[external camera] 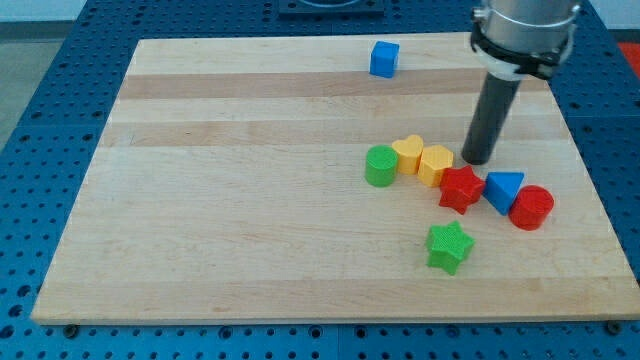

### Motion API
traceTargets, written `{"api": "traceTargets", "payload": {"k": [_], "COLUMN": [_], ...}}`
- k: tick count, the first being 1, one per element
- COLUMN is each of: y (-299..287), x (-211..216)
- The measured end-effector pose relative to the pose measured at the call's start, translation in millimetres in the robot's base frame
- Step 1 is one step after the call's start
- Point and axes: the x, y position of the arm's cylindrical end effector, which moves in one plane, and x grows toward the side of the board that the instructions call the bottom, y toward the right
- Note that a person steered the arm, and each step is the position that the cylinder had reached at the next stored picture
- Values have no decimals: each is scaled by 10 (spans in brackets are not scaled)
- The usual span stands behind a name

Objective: Place the yellow blocks at the center of the board

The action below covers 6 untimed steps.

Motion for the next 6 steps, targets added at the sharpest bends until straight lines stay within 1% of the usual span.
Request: {"api": "traceTargets", "payload": {"k": [1, 2, 3, 4, 5, 6], "y": [15, -262, -881, -1317, -1422, -1089], "x": [248, 265, -174, -701, -844, -705]}}
